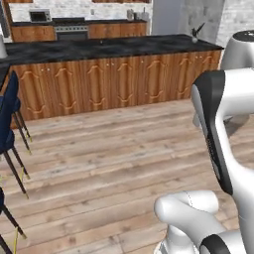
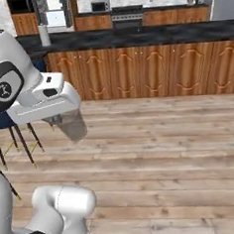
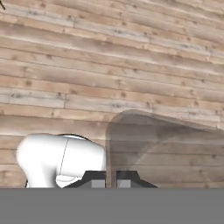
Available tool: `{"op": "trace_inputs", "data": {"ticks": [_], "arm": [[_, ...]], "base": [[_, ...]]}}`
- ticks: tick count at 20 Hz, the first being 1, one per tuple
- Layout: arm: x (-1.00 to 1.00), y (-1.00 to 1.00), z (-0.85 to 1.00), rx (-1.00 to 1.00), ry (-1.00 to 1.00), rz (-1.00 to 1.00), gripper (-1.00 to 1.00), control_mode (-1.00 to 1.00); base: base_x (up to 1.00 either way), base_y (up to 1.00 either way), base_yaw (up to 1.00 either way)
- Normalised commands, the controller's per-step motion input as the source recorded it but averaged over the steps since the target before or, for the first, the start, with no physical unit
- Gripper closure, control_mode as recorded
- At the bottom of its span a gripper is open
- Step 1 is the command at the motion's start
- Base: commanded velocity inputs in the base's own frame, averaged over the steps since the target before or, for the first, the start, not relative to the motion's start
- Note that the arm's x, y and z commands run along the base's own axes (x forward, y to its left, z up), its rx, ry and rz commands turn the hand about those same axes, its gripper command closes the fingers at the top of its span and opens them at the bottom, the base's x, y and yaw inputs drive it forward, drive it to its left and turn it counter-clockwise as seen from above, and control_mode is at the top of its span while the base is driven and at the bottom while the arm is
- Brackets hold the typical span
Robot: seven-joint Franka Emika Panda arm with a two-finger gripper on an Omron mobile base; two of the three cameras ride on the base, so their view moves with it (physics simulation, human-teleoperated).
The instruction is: There is a bowl on the dining counter. Grab a lemon wedge from the fridge and place it in the bowl. Then get the liquor bottle and glass cup from the cabinet and place them next to the bowl.
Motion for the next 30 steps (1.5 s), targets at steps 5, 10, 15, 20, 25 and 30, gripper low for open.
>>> {"op": "trace_inputs", "data": {"ticks": [5, 10, 15, 20, 25, 30], "arm": [[0.0, 0.0, 0.0, 0.0, 0.0, 0.0, 1.0, 1.0], [0.0, 0.0, 0.0, 0.0, 0.0, 0.0, 1.0, 1.0], [0.0, 0.0, 0.0, 0.0, 0.0, 0.0, 1.0, 1.0], [0.0, 0.0, 0.0, 0.0, 0.0, 0.0, 1.0, 1.0], [0.0, 0.0, 0.0, 0.0, 0.0, 0.0, 1.0, 1.0], [0.0, 0.0, 0.0, 0.0, 0.0, 0.0, 1.0, 1.0]], "base": [[1.0, -0.34, 0.46], [1.0, -0.4, 0.43], [1.0, -0.48, 0.41], [1.0, -0.48, 0.41], [1.0, -0.52, 0.41], [1.0, -0.56, 0.42]]}}
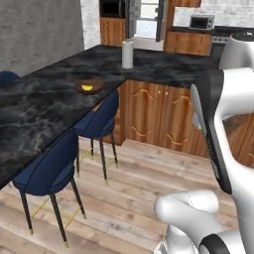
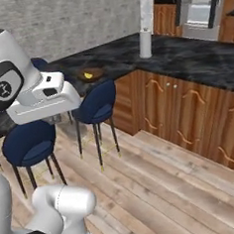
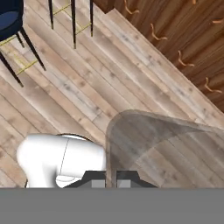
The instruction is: There is a bowl on the dining counter. Grab a lemon wedge from the fridge and place it in the bowl. Then get the liquor bottle and glass cup from the cabinet and place them next to the bowl.
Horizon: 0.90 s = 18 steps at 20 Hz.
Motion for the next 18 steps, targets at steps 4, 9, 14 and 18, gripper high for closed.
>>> {"op": "trace_inputs", "data": {"ticks": [4, 9, 14, 18], "arm": [[0.0, 0.0, 0.0, 0.0, 0.0, 0.0, 1.0, 1.0], [0.0, 0.0, 0.0, 0.0, 0.0, 0.0, 1.0, 1.0], [0.0, 0.0, 0.0, 0.0, 0.0, 0.0, 1.0, 1.0], [0.0, 0.0, 0.0, 0.0, 0.0, 0.0, 1.0, 1.0]], "base": [[1.0, -0.58, 0.42], [1.0, -0.66, 0.41], [1.0, -0.67, 0.42], [1.0, -0.64, 0.42]]}}
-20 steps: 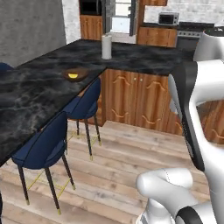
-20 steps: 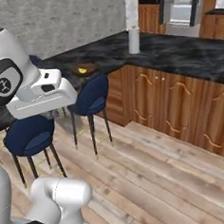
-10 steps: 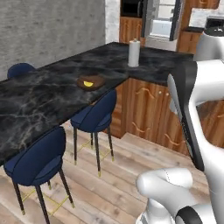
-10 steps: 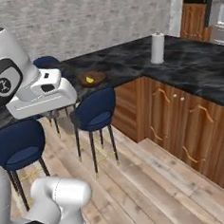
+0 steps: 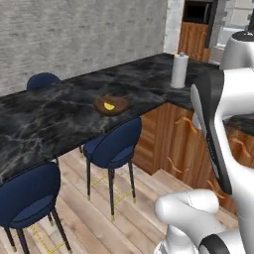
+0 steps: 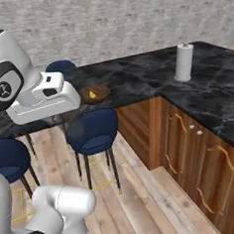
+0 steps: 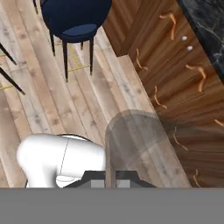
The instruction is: There is a bowl on the dining counter. Grab a lemon wedge from the fridge and place it in the bowl. Then get the liquor bottle and glass cup from the cabinet and place them next to the bowl.
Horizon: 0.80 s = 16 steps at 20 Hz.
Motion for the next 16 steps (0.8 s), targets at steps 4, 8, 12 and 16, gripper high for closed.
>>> {"op": "trace_inputs", "data": {"ticks": [4, 8, 12, 16], "arm": [[0.0, 0.0, 0.0, 0.0, 0.0, 0.0, 1.0, 1.0], [0.0, 0.0, 0.0, 0.0, 0.0, 0.0, 1.0, 1.0], [0.0, 0.0, 0.0, 0.0, 0.0, 0.0, 1.0, 1.0], [0.0, 0.0, 0.0, 0.0, 0.0, 0.0, 1.0, 1.0]], "base": [[1.0, -0.51, 0.43], [1.0, -0.47, 0.46], [1.0, -0.41, 0.43], [1.0, -0.18, 0.38]]}}
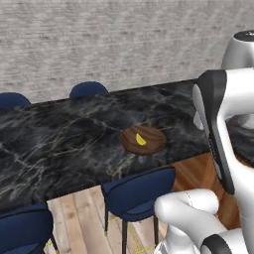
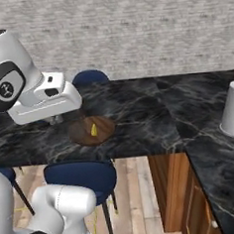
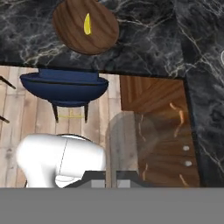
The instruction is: There is a bowl on the dining counter. Grab a lemon wedge from the fridge and place it in the bowl. Then get the liquor bottle and glass cup from the cabinet and place them next to the bowl.
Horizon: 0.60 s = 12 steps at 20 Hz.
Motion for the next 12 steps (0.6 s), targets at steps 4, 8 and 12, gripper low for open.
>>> {"op": "trace_inputs", "data": {"ticks": [4, 8, 12], "arm": [[0.0, 0.0, 0.0, 0.0, 0.0, 0.0, 1.0, 1.0], [0.75, -0.32, -0.38, 0.05, 0.14, 0.21, 1.0, -1.0], [1.0, -0.73, -0.58, 0.08, 0.12, 0.2, 1.0, -1.0]], "base": [[1.0, 0.0, 0.35], [0.25, -0.02, 0.09], [0.0, 0.0, 0.0]]}}
